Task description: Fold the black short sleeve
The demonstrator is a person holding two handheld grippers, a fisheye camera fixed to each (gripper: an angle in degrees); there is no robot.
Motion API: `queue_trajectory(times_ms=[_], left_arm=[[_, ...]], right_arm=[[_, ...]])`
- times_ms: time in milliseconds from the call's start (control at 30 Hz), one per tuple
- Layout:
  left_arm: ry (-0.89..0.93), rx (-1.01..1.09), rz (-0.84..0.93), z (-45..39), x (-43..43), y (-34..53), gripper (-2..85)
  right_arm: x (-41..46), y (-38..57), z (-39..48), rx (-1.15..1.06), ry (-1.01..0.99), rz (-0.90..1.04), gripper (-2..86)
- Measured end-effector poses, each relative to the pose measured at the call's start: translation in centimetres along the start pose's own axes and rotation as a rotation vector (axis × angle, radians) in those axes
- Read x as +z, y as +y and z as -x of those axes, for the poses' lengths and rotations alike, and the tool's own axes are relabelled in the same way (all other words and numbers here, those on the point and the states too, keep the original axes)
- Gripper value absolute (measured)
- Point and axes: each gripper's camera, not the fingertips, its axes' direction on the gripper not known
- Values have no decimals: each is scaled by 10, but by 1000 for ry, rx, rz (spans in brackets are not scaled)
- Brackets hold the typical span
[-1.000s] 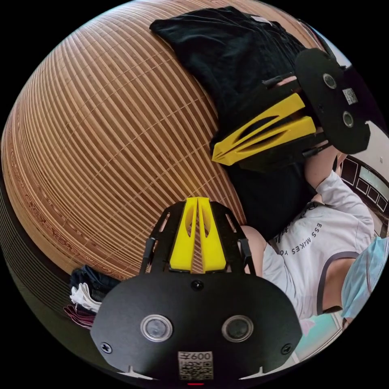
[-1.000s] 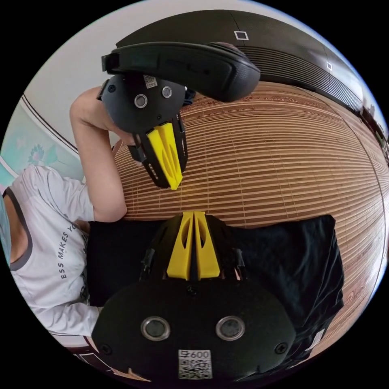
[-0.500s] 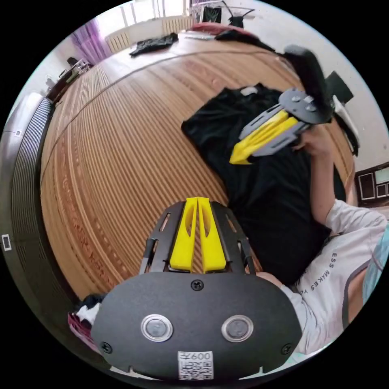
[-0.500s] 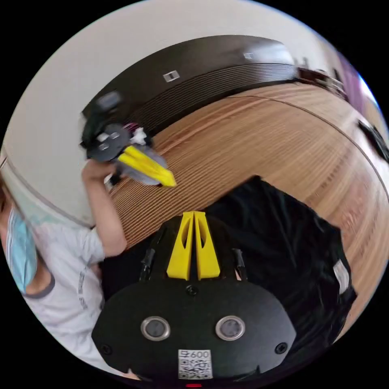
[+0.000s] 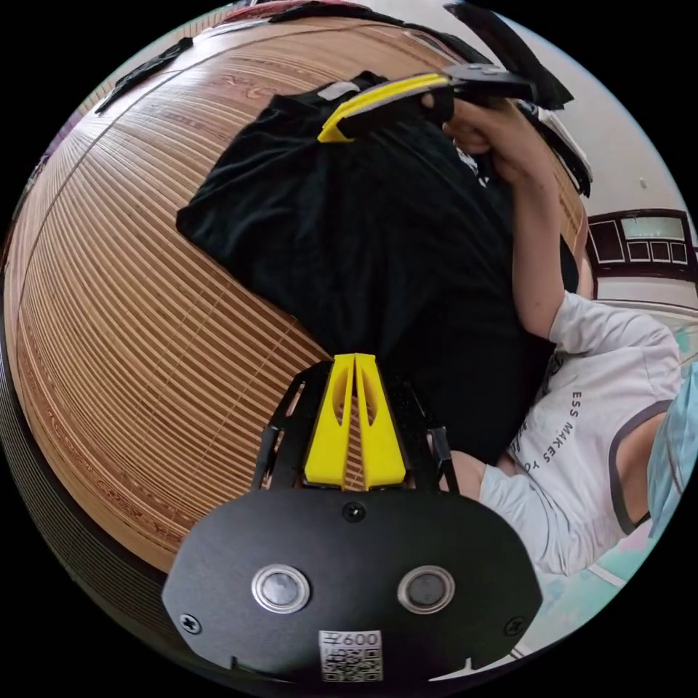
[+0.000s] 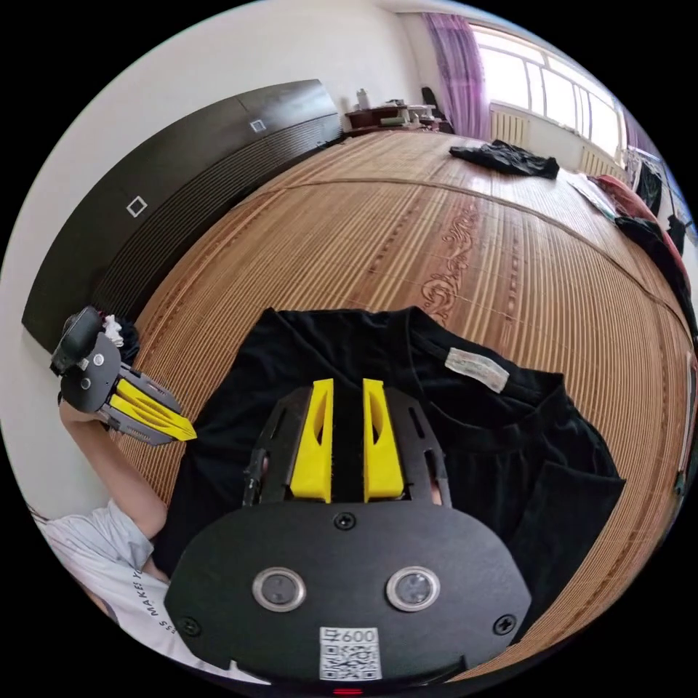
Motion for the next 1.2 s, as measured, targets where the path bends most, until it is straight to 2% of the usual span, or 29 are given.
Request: queue_trajectory(times_ms=[67,200,500,600,700,767,867,933,1067,1200], left_arm=[[-13,28,63,-20,11,9,2],[-46,12,72,-37,9,17,1],[24,-34,67,-57,9,38,1],[-108,-99,36,-69,-11,60,1],[-217,-335,-245,-59,-75,115,1],[-355,-464,-552,-57,-123,155,1],[-420,-514,-855,-54,-137,167,2],[-399,-460,-844,-50,-125,145,1],[-336,-408,-662,-34,-92,95,1],[-292,-425,-652,-18,-78,88,2]], right_arm=[[5,-9,7,5,0,17,31],[3,-20,25,-2,26,8,3],[-24,-37,66,-40,70,-61,-6],[-29,-43,71,-31,73,-44,0],[-35,-50,68,-2,-20,-29,36],[-36,-55,69,-2,-97,-7,48],[-33,-60,73,16,-10,25,8],[-32,-62,77,9,7,34,1],[-41,-64,78,-7,-56,29,12],[-43,-63,75,-11,-1,28,-3]])
